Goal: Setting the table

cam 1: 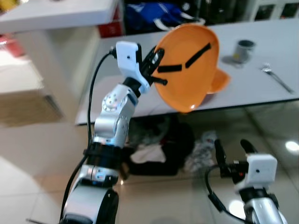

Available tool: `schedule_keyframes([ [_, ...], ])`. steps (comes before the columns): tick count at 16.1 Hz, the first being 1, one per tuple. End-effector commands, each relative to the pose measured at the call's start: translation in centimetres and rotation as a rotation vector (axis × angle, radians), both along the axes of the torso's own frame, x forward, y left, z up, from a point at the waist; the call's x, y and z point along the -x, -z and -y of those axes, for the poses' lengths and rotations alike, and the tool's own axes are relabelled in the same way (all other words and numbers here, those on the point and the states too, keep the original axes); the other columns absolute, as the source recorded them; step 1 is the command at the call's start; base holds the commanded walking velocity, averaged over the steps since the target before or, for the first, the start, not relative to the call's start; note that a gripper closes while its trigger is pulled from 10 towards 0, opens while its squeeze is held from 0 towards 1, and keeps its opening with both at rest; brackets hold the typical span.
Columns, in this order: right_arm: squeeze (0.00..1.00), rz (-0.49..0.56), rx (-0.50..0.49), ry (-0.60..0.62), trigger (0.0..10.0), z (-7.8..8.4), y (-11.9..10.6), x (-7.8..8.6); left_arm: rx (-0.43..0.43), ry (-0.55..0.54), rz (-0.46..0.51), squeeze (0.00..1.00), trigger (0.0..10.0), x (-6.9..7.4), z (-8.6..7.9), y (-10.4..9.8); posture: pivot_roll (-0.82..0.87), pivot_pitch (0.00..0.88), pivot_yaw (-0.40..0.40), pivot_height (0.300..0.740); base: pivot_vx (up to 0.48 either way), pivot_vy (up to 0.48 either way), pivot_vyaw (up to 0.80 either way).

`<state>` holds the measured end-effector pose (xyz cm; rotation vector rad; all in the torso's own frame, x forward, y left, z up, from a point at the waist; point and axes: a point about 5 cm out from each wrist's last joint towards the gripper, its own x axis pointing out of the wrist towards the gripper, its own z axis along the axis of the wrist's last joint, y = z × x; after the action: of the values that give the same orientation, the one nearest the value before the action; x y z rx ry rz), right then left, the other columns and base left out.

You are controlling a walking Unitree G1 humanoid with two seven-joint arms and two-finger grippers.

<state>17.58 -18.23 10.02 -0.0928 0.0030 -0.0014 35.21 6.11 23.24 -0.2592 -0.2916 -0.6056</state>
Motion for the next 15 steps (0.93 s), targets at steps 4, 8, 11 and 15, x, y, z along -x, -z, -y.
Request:
schedule_keyframes([
  [4, 0.00, 0.005, 0.012, -0.001, 10.0, 0.1, 0.5, -0.6, 0.030, 0.080, 0.067, 0.00, 0.0, 1.0, 1.2, -1.5, -0.08, 0.000, 0.111, 0.740, 0.292, -0.379, 0.00],
  [8, 0.00, 0.012, 0.013, -0.019, 10.0, -0.3, 0.7, -0.9, 0.042, 0.111, 0.070, 0.00, 0.0, 1.3, 1.6, -1.8, -0.08, 0.000, 0.113, 0.740, 0.292, -0.377, 0.00],
  [11, 0.00, 0.017, 0.014, -0.022, 10.0, -0.6, 0.6, -1.2, 0.029, 0.123, 0.071, 0.00, 0.0, 1.3, 1.8, -1.7, -0.08, 0.000, 0.116, 0.740, 0.292, -0.377, 0.00],
  [15, 0.00, 0.038, 0.015, -0.017, 10.0, -0.7, 0.0, -1.5, -0.032, 0.109, 0.028, 0.00, 0.0, 1.2, 1.4, -0.1, -0.08, 0.000, 0.117, 0.740, 0.294, -0.375, 0.00],
])
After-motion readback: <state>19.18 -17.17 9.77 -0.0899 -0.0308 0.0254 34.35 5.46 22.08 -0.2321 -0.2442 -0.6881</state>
